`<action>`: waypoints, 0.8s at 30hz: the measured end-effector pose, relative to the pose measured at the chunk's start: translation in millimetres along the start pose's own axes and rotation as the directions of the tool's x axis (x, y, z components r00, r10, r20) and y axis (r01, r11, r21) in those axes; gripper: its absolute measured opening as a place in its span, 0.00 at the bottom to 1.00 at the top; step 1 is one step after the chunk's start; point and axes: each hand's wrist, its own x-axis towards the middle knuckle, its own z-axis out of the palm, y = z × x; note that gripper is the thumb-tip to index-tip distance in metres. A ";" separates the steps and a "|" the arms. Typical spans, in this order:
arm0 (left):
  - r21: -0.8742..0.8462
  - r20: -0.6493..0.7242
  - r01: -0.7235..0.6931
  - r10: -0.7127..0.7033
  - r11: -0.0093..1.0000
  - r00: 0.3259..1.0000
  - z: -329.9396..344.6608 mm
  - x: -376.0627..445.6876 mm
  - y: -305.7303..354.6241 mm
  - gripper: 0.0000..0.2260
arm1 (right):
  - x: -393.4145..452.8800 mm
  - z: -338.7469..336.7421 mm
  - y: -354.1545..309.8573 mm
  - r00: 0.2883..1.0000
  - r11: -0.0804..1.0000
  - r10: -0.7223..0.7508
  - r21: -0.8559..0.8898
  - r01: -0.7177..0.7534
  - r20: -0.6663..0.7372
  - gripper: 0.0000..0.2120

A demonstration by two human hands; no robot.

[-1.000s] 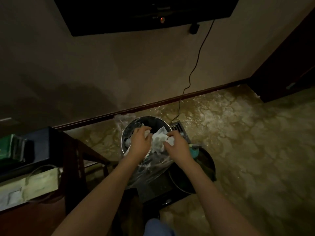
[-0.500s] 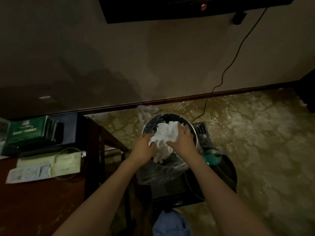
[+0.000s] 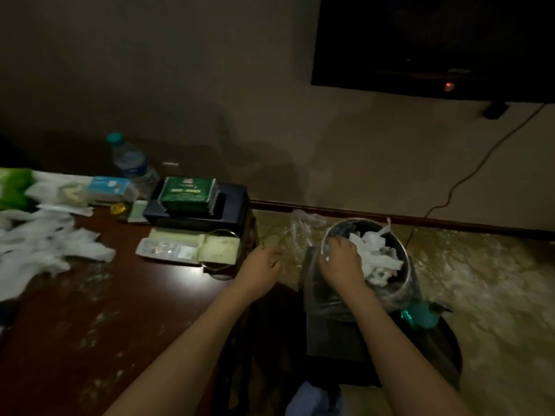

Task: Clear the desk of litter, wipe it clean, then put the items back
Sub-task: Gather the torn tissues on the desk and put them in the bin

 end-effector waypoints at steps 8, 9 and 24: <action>0.045 -0.184 0.043 -0.034 0.998 0.982 -109.7 -145.7 -144.2 0.16 | -121.6 78.6 -193.9 0.958 0.955 -0.287 0.082 0.285 0.014 0.18; 0.048 -0.206 0.069 -0.058 0.996 0.977 -122.7 -164.7 -166.0 0.16 | -135.8 91.0 -219.2 0.948 0.947 -0.316 0.072 0.313 0.035 0.19; -0.037 -0.348 0.284 -0.279 0.958 0.895 -227.5 -310.1 -349.9 0.19 | -235.3 171.8 -422.7 0.825 0.836 -0.544 0.019 0.548 0.154 0.21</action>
